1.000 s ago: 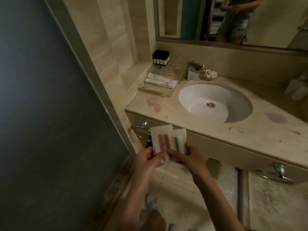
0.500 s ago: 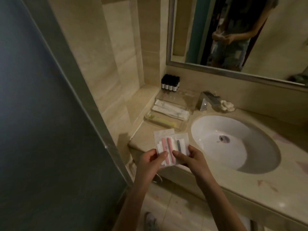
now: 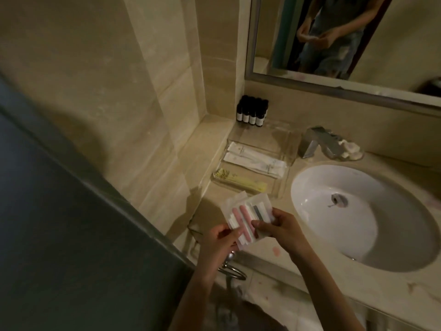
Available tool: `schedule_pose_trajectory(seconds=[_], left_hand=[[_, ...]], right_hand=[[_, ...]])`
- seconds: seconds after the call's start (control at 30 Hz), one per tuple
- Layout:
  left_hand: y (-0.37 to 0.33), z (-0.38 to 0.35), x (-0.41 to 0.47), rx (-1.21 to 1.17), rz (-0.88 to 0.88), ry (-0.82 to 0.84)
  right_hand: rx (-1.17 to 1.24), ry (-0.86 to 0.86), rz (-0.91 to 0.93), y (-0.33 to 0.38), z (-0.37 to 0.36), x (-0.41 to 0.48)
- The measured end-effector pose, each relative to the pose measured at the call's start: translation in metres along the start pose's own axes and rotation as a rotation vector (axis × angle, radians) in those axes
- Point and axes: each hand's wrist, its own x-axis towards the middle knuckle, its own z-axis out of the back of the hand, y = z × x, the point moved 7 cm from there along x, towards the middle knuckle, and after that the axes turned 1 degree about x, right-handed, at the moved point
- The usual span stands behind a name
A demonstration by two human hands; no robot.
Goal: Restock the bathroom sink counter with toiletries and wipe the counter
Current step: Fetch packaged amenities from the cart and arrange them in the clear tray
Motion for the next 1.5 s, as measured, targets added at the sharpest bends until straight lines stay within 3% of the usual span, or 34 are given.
schedule_pose_trajectory(seconds=[0.33,0.47,0.57,0.67,0.73,0.8,1.1,1.33,1.5], left_hand=[[-0.025,-0.009,0.074,-0.14,0.067,-0.026],[-0.03,0.004,0.101,-0.069,0.029,-0.094],[-0.037,0.019,0.109,-0.022,-0.02,-0.206],[-0.03,0.026,0.119,-0.176,0.042,-0.125],[-0.025,0.031,0.124,0.012,0.059,-0.188],[-0.018,0.035,0.128,0.04,0.083,-0.186],[-0.022,0.037,0.142,-0.051,0.129,-0.205],[-0.027,0.031,0.145,-0.112,0.104,-0.231],[-0.027,0.024,0.143,-0.032,0.061,-0.217]], right_hand=[[-0.115,0.125,-0.031,0.013,0.008,0.093],[-0.152,0.033,-0.067,0.01,0.023,0.144],[-0.305,0.02,-0.068,0.005,0.027,0.195],[-0.597,0.012,0.04,0.012,0.015,0.233],[-0.678,0.001,0.097,0.016,0.005,0.245],[-0.727,0.003,0.115,0.012,-0.005,0.252],[-0.451,0.199,0.072,-0.034,-0.028,0.256],[-0.363,0.067,0.09,-0.035,-0.029,0.26],[-0.485,-0.069,0.171,-0.039,-0.027,0.264]])
